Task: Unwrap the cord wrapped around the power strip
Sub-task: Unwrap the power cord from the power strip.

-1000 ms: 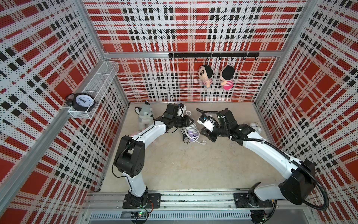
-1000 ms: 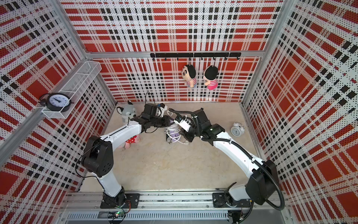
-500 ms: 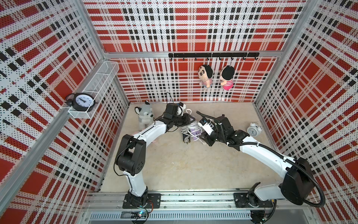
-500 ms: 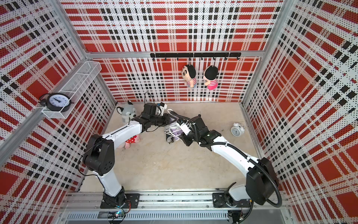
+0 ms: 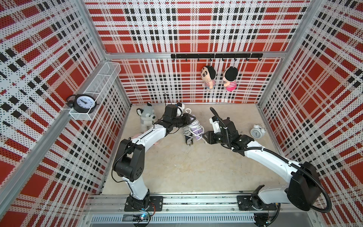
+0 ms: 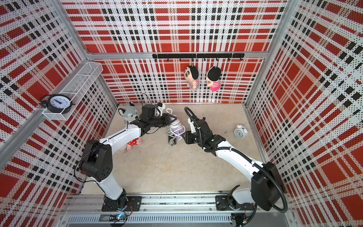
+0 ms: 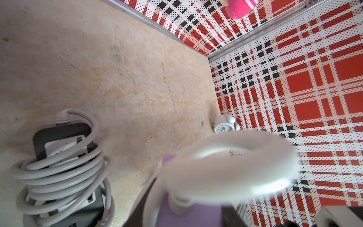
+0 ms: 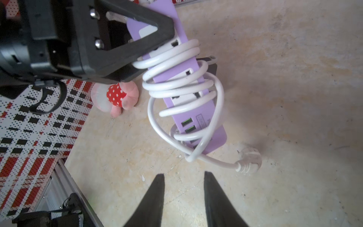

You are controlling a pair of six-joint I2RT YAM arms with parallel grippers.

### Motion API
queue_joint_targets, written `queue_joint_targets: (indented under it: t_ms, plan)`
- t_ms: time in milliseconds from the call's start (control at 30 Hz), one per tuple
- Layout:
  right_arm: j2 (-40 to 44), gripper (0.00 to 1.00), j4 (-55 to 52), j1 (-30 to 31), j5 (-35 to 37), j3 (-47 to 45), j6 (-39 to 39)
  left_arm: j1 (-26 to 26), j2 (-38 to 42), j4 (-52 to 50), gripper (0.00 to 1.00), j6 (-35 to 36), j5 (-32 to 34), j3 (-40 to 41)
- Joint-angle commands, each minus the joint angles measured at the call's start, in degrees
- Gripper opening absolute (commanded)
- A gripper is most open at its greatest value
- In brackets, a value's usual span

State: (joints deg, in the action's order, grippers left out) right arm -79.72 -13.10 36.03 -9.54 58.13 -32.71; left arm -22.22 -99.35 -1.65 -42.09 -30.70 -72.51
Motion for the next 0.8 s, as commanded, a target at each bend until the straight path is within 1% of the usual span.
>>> queue_joint_targets:
  t_ms: [0,133,233,333,400,433,633,767]
  plan:
    - [-2.7,0.36,2.9,0.1,1.1,1.8,-4.0,-0.2,4.1,5.2,0.00,-1.2,-0.1,0.6]
    - [-5.2,0.34,3.1,0.0,1.6,2.8,-4.8,-0.1,4.8,6.3,0.00,-1.9,-0.5,1.1]
    - [-6.2,0.27,3.8,0.0,1.1,2.9,-5.3,-0.1,5.0,7.0,0.00,-2.4,-0.7,1.5]
    - [-6.4,0.10,3.6,0.0,1.3,2.8,-5.3,-0.1,5.4,7.4,0.00,-2.5,-0.5,2.0]
    - [-5.9,0.02,3.4,0.0,1.8,2.4,-5.1,0.2,5.8,8.1,0.00,-2.9,-0.1,2.6]
    - [-5.7,0.00,3.0,0.1,2.0,2.3,-5.0,0.4,6.2,8.6,0.00,-3.0,0.3,2.9]
    - [-4.5,0.00,1.6,0.0,2.3,0.6,-4.5,1.7,9.0,17.3,0.00,-8.0,2.5,8.0]
    - [-3.8,0.00,0.3,-0.6,1.5,-0.9,-4.2,2.9,10.4,20.8,0.00,-10.2,3.0,10.2]
